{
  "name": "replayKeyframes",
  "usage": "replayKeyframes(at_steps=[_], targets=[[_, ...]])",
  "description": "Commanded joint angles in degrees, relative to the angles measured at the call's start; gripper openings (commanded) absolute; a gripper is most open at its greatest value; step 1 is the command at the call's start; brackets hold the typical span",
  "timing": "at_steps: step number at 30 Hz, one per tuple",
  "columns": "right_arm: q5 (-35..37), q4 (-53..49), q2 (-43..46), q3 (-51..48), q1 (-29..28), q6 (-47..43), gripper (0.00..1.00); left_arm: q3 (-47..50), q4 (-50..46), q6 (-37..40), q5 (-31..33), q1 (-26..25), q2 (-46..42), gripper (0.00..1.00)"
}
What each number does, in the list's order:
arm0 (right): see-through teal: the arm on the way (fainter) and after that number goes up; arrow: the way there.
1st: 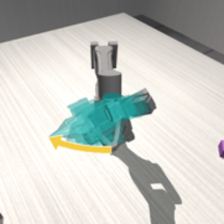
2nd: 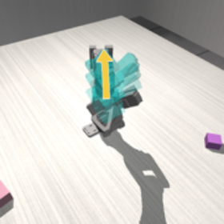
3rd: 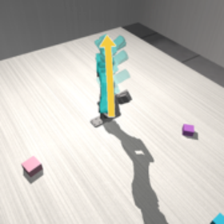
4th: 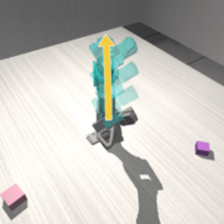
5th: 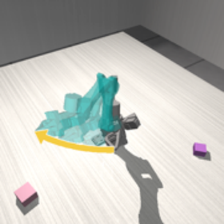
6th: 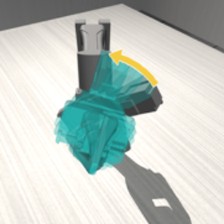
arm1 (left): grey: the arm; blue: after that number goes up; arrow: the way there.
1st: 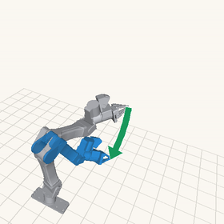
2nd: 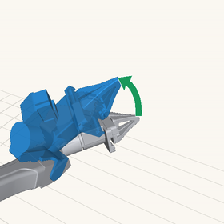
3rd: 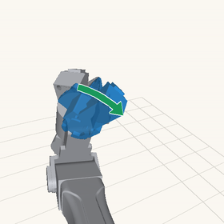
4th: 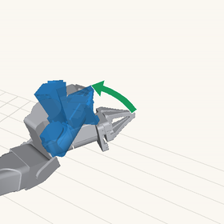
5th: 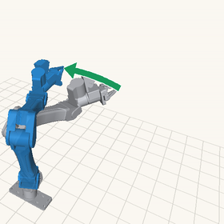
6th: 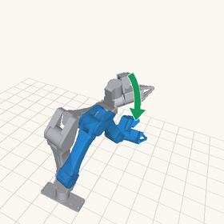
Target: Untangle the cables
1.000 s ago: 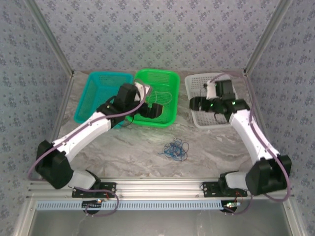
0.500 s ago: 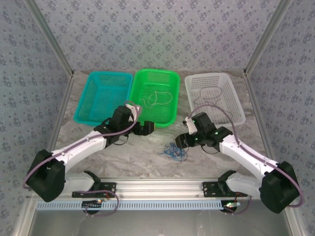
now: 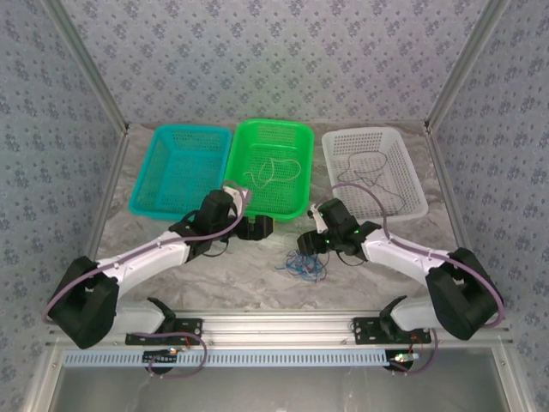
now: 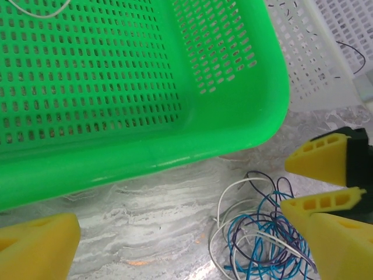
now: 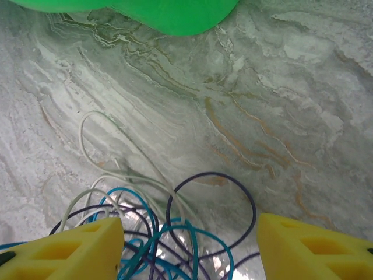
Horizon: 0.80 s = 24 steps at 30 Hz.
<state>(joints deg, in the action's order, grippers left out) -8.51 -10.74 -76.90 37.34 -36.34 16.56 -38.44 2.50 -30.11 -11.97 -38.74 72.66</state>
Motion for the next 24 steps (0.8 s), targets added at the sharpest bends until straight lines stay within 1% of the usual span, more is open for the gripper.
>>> replayKeyframes(at_steps=[1, 7, 10, 13, 15, 19, 21, 24], targets=[[2.5, 3.5, -1.7, 0.7, -0.4, -1.8, 0.64, 0.9, 2.7, -0.4, -0.3, -0.4, -3.1, 0.99], [2.7, 8.8, -4.6, -0.2, -1.0, -1.2, 0.62, 1.5, 3.7, -0.4, 0.5, -0.4, -4.8, 1.0], [3.5, 12.1, -5.7, -1.3, -1.1, -0.8, 0.55, 1.6, 3.8, -0.4, 0.5, -0.5, -5.2, 0.99], [3.3, 14.7, -7.0, -1.9, -1.3, -0.1, 0.46, 1.9, 3.9, -0.5, 0.5, -0.5, -5.8, 1.0], [3.1, 15.8, -7.4, -2.2, -1.4, 0.3, 0.39, 2.0, 3.9, -0.5, 0.8, -0.5, -6.3, 0.99], [3.4, 16.8, -6.4, -3.0, -1.8, 0.2, 0.16, 2.2, 3.6, -0.4, 1.0, -0.6, -7.2, 0.99], [3.5, 17.0, -4.4, -3.8, -2.2, 0.1, 0.07, 2.2, 3.6, -0.2, 1.2, -0.6, -7.7, 1.0], [4.7, 16.0, 0.8, -5.1, -3.0, -0.3, 0.0, 2.3, 3.5, 0.0, 1.4, -0.6, -8.1, 1.0]])
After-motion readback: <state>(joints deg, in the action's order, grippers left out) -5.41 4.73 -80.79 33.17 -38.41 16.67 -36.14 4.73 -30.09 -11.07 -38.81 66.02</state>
